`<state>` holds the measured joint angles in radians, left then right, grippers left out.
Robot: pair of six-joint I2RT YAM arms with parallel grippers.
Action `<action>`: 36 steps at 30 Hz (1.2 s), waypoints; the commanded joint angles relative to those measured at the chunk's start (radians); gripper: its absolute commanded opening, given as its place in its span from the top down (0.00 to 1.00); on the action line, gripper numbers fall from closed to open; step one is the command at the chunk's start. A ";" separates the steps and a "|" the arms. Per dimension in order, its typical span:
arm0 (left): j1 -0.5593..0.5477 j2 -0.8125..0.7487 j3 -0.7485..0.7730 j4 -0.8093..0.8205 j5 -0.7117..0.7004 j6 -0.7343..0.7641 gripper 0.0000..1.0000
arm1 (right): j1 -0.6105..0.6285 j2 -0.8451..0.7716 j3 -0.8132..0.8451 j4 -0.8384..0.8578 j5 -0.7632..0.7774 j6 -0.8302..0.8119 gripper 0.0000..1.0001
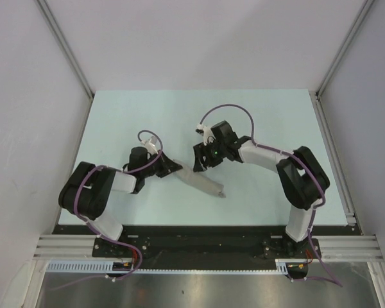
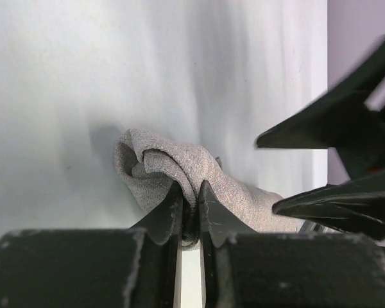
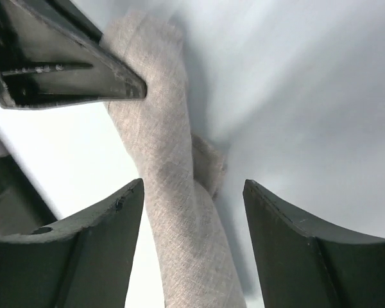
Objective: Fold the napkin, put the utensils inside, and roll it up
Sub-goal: Roll the napkin with the utensil
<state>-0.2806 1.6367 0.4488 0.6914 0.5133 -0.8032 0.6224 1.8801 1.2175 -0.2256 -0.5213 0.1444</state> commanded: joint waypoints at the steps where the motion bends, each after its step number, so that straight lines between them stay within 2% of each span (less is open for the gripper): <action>1: -0.003 0.015 0.053 -0.065 -0.005 0.035 0.95 | 0.155 -0.153 -0.062 0.058 0.458 -0.092 0.31; 5: -0.002 0.028 0.074 -0.098 -0.010 0.044 0.96 | 0.295 -0.164 -0.096 0.118 0.686 -0.184 0.30; 11: -0.002 0.041 0.094 -0.113 -0.010 0.044 0.96 | 0.398 -0.079 -0.079 0.129 0.823 -0.273 0.30; 21: -0.002 0.054 0.114 -0.118 -0.009 0.042 0.96 | 0.418 -0.009 -0.084 0.135 0.777 -0.287 0.33; 30: -0.002 0.052 0.136 -0.108 -0.006 0.032 0.94 | 0.350 0.054 -0.079 0.115 0.716 -0.252 0.34; 35: -0.002 0.045 0.149 -0.107 -0.006 0.025 0.87 | 0.316 0.080 -0.079 0.108 0.673 -0.218 0.35; 36: -0.002 0.043 0.151 -0.107 -0.006 0.021 0.82 | 0.301 0.086 -0.078 0.106 0.664 -0.212 0.35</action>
<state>-0.2825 1.6836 0.5571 0.5575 0.5171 -0.7929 0.9630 1.9041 1.1419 -0.0677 0.1867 -0.1043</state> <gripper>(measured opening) 0.127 0.653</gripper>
